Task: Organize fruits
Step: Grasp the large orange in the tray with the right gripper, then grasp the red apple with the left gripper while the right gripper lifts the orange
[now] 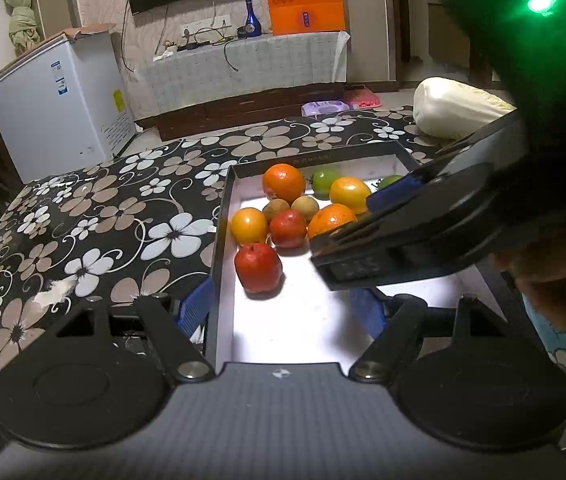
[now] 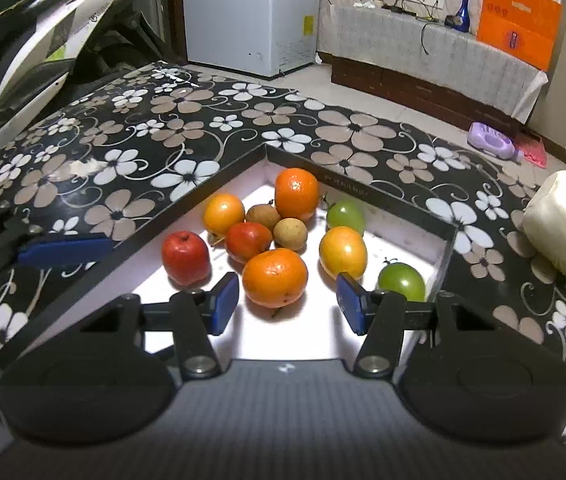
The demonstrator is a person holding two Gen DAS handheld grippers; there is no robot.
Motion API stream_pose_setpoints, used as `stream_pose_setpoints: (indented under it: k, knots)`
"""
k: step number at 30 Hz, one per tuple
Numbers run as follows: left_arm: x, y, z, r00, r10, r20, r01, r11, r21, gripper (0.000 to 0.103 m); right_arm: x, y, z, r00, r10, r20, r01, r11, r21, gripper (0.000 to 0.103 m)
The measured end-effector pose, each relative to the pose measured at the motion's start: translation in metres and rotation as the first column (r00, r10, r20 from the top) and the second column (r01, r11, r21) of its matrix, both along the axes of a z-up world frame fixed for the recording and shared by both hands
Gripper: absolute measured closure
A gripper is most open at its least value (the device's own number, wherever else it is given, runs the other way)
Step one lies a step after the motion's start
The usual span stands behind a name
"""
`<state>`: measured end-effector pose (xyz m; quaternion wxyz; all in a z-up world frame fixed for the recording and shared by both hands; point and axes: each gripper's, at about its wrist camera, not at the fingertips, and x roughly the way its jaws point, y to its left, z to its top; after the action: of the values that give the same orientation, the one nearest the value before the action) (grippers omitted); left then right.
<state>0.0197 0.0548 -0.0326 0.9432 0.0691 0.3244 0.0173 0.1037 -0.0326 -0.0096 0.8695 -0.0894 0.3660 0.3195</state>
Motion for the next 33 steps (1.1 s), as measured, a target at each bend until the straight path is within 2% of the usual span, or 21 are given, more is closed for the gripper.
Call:
stream_pose_setpoints:
  k: [2, 4, 5, 11, 15, 18, 21, 24, 29, 33]
  knots:
    - [0.001, 0.0, 0.0, 1.0, -0.001, 0.0, 0.001, 1.0, 0.001, 0.024, 0.003, 0.004, -0.004, 1.0, -0.004, -0.01, 0.004, 1.0, -0.003, 0.048]
    - [0.002, -0.001, -0.001, 1.0, -0.001, 0.0, 0.001, 1.0, 0.002, 0.024, 0.005, 0.008, -0.007, 1.0, 0.004, -0.027, -0.004, 1.0, 0.003, 0.06]
    - [0.003, -0.001, -0.001, 1.0, 0.0, 0.0, 0.0, 1.0, 0.002, 0.024, 0.007, 0.009, -0.008, 0.999, 0.009, -0.039, -0.008, 1.0, 0.014, 0.061]
    - [0.009, -0.004, 0.0, 1.0, 0.01, -0.01, -0.01, 1.0, 0.007, 0.024, 0.006, 0.007, -0.003, 1.0, -0.014, -0.024, 0.014, 1.0, -0.009, 0.062]
    - [0.017, -0.007, 0.001, 0.999, 0.027, -0.023, -0.028, 1.0, -0.011, 0.025, -0.001, -0.004, 0.014, 1.0, -0.017, 0.011, 0.017, 1.0, 0.015, 0.062]
    - [0.021, -0.018, 0.001, 0.999, 0.033, -0.024, -0.033, 0.999, 0.005, 0.026, -0.004, -0.015, 0.026, 0.999, -0.024, 0.031, 0.023, 0.999, 0.03, 0.062]
    - [0.025, -0.028, -0.003, 0.998, 0.041, -0.049, -0.04, 0.999, 0.022, 0.026, -0.007, -0.026, 0.032, 0.999, -0.031, 0.038, 0.029, 0.999, 0.042, 0.062]
    - [0.031, -0.032, -0.005, 0.995, 0.04, -0.087, -0.04, 0.999, 0.004, 0.031, -0.01, -0.035, 0.035, 0.999, -0.032, 0.041, 0.03, 0.999, 0.039, 0.062]
    - [0.038, -0.03, -0.002, 0.991, 0.076, -0.107, -0.078, 0.997, -0.01, 0.031, -0.014, -0.046, 0.036, 0.998, -0.035, 0.043, 0.034, 0.999, 0.031, 0.062]
    - [0.04, -0.012, 0.004, 0.983, 0.127, -0.13, -0.133, 0.991, -0.033, 0.031, -0.014, -0.051, 0.036, 0.998, -0.036, 0.042, 0.035, 0.999, 0.032, 0.062]
